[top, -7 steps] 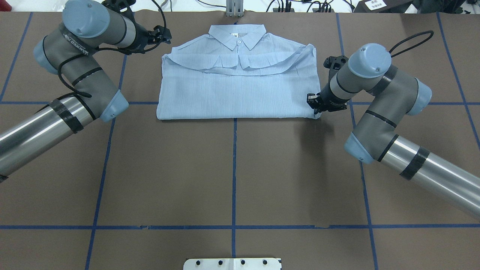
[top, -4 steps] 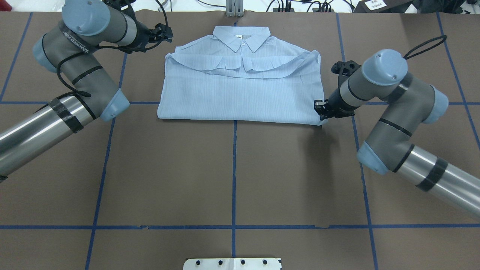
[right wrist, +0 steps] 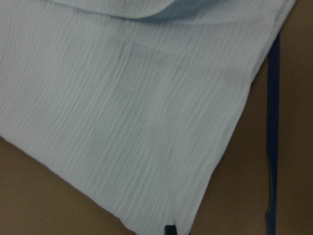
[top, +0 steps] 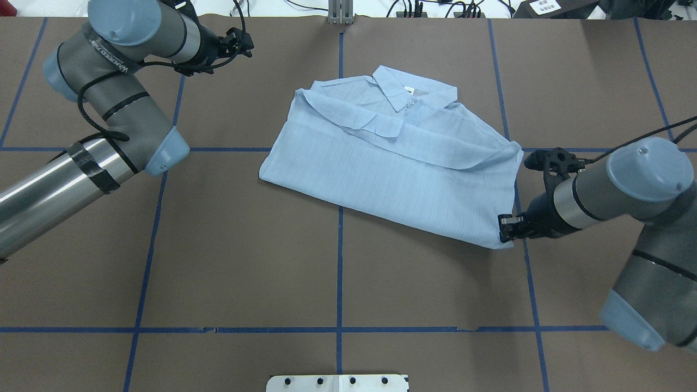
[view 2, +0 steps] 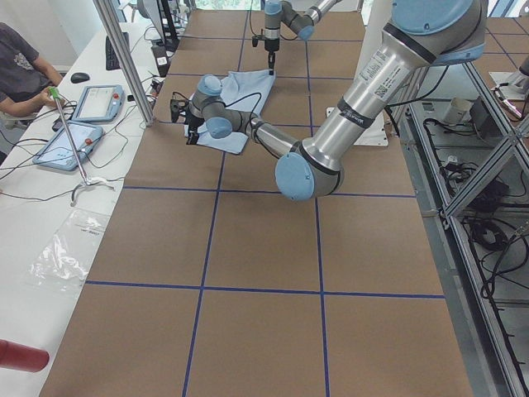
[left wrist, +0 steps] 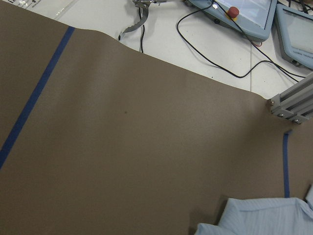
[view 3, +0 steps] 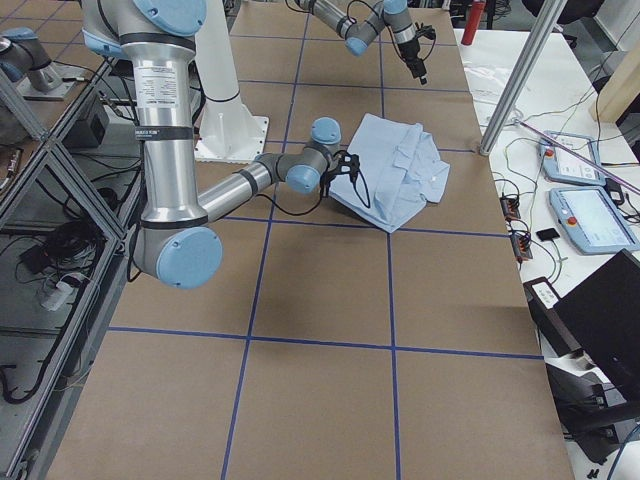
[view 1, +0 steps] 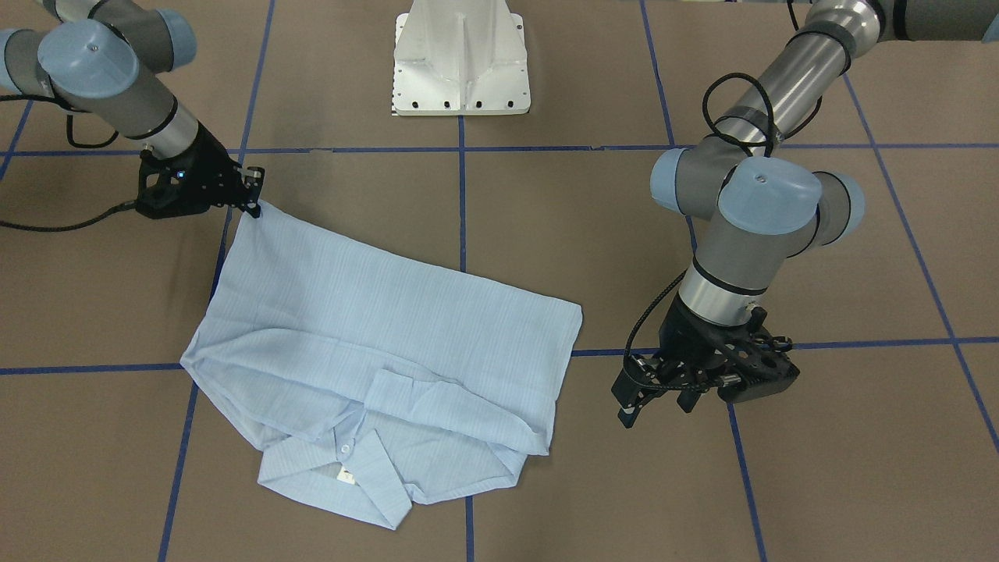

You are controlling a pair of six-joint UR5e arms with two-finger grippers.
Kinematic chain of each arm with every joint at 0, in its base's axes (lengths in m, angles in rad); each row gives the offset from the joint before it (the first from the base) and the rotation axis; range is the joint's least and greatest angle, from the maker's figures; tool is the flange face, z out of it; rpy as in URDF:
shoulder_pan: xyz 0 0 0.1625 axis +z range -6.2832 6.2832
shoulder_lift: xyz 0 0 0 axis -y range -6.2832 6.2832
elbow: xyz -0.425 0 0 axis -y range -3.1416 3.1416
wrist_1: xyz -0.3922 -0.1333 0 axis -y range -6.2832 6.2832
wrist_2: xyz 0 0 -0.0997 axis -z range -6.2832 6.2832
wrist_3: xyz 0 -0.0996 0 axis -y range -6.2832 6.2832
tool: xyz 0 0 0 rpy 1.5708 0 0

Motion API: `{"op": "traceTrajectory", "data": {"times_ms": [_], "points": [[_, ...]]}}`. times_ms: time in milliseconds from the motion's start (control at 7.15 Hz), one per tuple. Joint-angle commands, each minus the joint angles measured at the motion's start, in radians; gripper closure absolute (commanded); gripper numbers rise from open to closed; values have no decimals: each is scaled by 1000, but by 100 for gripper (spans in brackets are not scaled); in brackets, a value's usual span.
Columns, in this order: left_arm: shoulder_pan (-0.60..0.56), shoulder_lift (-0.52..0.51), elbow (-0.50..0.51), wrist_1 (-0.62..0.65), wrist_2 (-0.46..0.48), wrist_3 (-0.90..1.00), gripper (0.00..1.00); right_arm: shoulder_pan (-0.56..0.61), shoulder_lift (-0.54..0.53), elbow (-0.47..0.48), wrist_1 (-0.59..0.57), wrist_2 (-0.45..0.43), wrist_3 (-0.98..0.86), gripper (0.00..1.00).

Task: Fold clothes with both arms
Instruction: 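Drag the folded shirt with the right gripper toward the robot, rotating it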

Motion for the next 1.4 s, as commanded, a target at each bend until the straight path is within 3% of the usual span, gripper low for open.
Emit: {"op": "traceTrajectory", "data": {"times_ms": [0, 140, 280, 419, 559, 978, 1258], "points": [[6, 29, -25, 0, 1, -14, 0, -202, -79, 135, 1, -12, 47, 100], [11, 46, -49, 0, 1, -14, 0, -355, -78, 179, 1, -61, 160, 100], [19, 77, -84, 0, 1, -14, 0, -502, -79, 209, 1, -186, 228, 100], [31, 91, -112, 0, 1, -14, 0, -539, -78, 210, 1, -221, 229, 96], [45, 94, -118, 0, 1, -14, 0, -521, -78, 210, 1, -212, 229, 4], [129, 98, -176, 5, -8, -17, 0, -447, -67, 206, 9, -212, 229, 0], [294, 97, -306, 158, 1, -174, 1, -328, -20, 192, 10, -210, 224, 0]]}}
